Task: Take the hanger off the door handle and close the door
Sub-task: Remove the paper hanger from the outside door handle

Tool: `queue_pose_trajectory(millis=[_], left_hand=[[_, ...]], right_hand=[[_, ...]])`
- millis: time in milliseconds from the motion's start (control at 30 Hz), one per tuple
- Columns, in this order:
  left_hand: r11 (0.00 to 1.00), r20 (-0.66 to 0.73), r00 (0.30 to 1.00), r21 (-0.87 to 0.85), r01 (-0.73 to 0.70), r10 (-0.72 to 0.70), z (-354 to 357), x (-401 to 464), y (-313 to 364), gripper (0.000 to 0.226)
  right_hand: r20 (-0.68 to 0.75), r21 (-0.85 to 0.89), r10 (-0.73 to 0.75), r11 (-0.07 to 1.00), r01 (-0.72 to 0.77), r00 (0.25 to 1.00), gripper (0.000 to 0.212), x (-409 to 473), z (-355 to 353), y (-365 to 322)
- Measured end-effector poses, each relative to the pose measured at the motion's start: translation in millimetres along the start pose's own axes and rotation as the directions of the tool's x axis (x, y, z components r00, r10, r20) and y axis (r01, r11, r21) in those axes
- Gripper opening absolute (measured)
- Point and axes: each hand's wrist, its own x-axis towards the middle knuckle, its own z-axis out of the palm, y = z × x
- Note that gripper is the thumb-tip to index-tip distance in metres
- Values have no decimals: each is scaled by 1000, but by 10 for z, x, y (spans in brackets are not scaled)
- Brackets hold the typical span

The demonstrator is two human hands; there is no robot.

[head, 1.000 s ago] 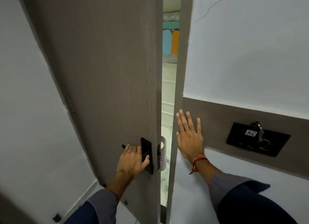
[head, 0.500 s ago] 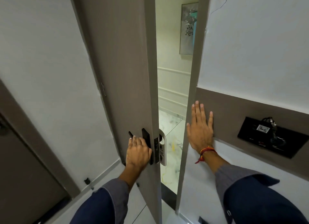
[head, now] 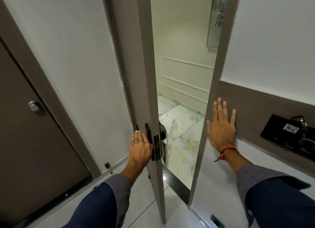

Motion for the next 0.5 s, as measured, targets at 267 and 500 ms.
queue_pose_trajectory(millis=[267,500], left_hand=[[1000,10,1000,11,12,-12,-24,-96,-178,59],[998,4,998,37,57,-58,-20,-151,-171,57]], right_hand=[[48,108,26,994,-31,999,81,-26,-28,-155],[228,503,-487,800,326,843,58,-149,29,-1193]])
